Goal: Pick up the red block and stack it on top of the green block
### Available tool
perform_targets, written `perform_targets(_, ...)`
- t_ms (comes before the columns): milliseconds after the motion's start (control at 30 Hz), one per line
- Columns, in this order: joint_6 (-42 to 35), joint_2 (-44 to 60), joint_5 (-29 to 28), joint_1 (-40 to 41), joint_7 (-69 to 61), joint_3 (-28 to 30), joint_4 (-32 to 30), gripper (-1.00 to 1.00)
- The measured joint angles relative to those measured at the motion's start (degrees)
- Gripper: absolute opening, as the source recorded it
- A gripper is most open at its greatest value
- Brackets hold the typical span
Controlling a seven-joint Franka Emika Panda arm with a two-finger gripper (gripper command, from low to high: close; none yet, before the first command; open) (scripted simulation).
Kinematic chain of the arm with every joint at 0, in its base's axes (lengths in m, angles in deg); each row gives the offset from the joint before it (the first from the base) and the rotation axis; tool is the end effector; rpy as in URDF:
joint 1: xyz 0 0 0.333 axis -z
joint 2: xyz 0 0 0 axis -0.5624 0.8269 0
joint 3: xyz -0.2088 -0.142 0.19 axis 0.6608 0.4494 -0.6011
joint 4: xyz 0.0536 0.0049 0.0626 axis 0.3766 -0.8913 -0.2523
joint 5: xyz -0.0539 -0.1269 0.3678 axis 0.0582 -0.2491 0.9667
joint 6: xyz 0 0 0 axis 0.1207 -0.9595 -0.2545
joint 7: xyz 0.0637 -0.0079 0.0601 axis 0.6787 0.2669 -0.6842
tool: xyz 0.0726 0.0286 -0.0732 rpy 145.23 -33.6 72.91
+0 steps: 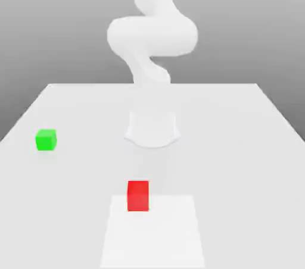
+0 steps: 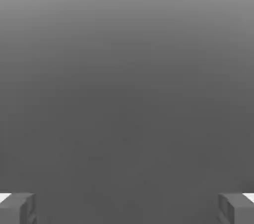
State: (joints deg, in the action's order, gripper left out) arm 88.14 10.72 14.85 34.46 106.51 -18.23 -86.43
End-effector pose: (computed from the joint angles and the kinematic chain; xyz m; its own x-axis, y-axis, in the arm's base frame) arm 0.3731 -0.0032 0.6611 0.5217 -0.7137 0.4673 -0.5386 -0.7004 -0.4684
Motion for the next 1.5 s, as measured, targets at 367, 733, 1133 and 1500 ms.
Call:
perform_targets(367, 15.0, 19.0, -1.5, 1.2, -2.4, 1.9, -19.7, 0.00)
perform_targets(733, 37.5, 47.7, 2.2, 2.4, -7.7, 2.4, -31.2, 0.00)
perform_targets(1133, 37.1, 47.2, 1.4, 3.5, -7.1, 1.5, -31.3, -1.00)
perform_targets(1500, 24.7, 33.1, -4.6, 14.3, 1.6, 6.9, -32.2, -1.00)
